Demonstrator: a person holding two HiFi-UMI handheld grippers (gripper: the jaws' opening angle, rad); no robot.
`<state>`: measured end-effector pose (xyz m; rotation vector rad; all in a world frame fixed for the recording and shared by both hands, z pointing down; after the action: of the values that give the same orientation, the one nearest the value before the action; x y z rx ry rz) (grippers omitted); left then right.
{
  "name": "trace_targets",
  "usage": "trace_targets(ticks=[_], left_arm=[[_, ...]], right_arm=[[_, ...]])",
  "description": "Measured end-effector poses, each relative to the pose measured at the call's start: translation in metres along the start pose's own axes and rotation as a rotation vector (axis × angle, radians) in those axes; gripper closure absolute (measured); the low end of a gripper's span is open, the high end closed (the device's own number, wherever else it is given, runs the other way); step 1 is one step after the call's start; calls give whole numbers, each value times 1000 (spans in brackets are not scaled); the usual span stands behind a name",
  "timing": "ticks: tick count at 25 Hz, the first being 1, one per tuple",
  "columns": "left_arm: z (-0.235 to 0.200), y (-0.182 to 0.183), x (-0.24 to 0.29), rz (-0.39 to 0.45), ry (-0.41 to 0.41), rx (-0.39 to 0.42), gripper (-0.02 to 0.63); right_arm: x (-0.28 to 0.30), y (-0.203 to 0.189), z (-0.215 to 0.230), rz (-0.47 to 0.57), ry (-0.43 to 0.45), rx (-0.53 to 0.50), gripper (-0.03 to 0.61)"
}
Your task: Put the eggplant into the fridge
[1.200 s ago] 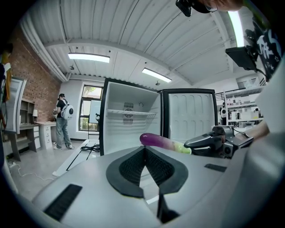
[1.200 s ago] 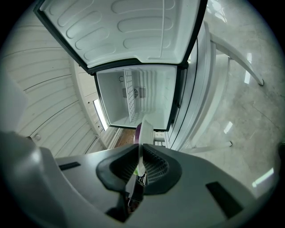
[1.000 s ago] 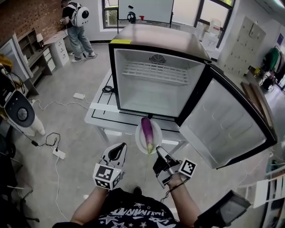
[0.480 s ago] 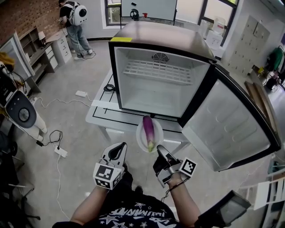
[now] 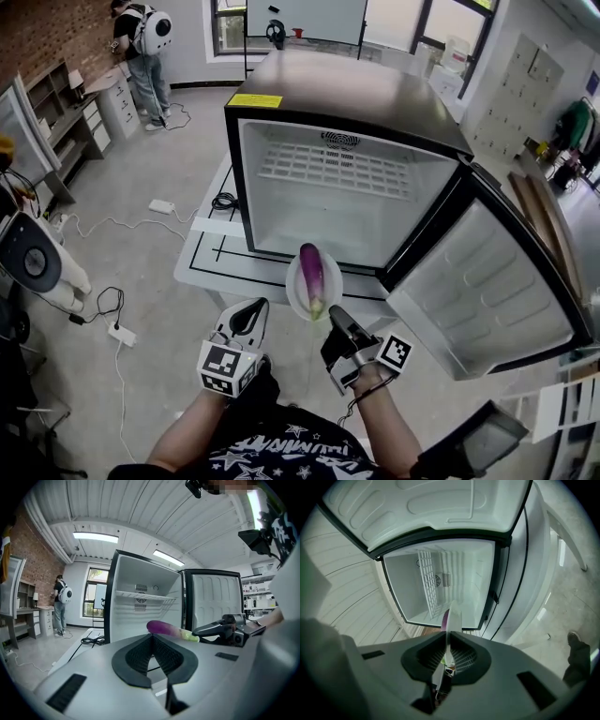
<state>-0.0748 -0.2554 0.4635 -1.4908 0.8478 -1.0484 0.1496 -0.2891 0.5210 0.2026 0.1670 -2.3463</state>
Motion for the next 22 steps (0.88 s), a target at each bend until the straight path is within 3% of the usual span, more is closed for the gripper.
trace_targets(ticks=[22], left_arm=[[-81,9,123,-37,-99,4,604]], right_arm=[[111,51,46,53,-74,-3,555]])
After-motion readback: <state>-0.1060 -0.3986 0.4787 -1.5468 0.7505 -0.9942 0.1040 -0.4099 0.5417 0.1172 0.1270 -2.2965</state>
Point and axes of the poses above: the fingertips, and each gripper's own axes: x forward along the fingers, z to its right, y out of its top, the point moved 7 cm from there along -x, backward along the fingers, and after that the axes turned 5 degrees about y, right-handed, at the moved point
